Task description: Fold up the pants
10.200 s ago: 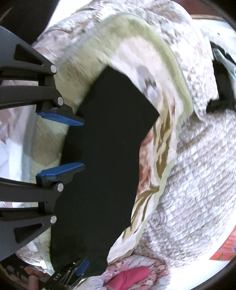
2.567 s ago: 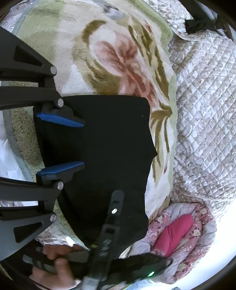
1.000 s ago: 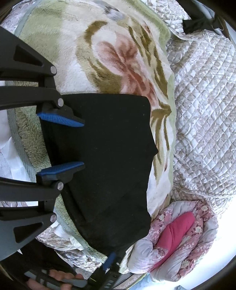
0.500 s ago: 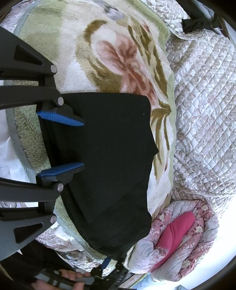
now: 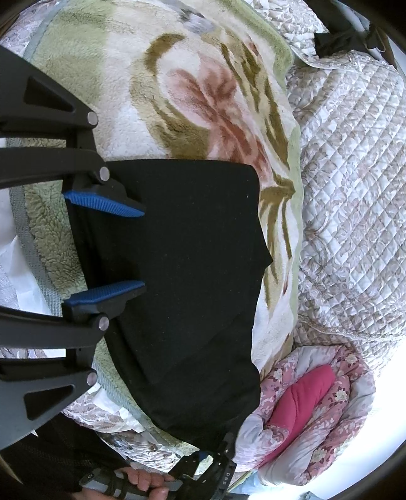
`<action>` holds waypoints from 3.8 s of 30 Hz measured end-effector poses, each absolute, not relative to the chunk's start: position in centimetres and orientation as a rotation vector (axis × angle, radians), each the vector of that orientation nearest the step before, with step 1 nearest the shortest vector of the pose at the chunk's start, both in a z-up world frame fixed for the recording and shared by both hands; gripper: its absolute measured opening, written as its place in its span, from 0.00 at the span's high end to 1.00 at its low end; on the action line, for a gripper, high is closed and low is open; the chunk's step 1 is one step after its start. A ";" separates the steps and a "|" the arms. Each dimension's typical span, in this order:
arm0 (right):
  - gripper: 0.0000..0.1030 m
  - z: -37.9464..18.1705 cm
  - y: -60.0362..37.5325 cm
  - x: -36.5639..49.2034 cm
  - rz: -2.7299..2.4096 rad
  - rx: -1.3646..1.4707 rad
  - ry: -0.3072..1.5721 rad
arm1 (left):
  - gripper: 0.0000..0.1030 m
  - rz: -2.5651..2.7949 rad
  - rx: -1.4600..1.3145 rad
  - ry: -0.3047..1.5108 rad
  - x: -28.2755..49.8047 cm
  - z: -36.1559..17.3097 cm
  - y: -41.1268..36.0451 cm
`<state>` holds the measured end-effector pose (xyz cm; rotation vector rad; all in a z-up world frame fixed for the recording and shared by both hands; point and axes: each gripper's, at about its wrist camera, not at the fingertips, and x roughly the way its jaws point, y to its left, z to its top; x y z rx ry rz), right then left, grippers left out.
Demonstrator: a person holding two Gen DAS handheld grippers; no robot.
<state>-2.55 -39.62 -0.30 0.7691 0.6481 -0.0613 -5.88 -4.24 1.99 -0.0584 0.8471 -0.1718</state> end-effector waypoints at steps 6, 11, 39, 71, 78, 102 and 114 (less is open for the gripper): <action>0.80 0.8 -38.6 -2.3 -0.027 0.748 0.651 | 0.56 -0.168 -0.074 0.852 -5.7 2.3 -4.0; 0.82 4.6 -35.2 -1.9 0.075 0.640 0.609 | 0.56 -0.163 -0.092 0.834 -5.7 3.0 -3.6; 0.64 0.7 -10.5 -0.5 0.665 0.092 0.817 | 0.56 0.091 -0.303 0.771 -5.7 4.9 6.1; 0.56 2.0 -22.0 0.5 0.437 0.251 0.779 | 0.94 -0.102 -0.249 0.828 -5.0 3.7 1.6; 0.59 0.8 -21.7 1.1 0.378 0.191 0.853 | 0.99 -0.064 -0.196 0.871 -5.7 2.8 1.2; 0.90 -0.6 -20.5 11.7 0.441 0.135 0.931 | 0.98 -0.183 -0.135 0.872 7.0 2.3 -1.0; 0.79 3.5 -20.8 4.0 0.487 0.086 0.805 | 0.96 -0.163 -0.100 0.835 1.6 4.9 -1.5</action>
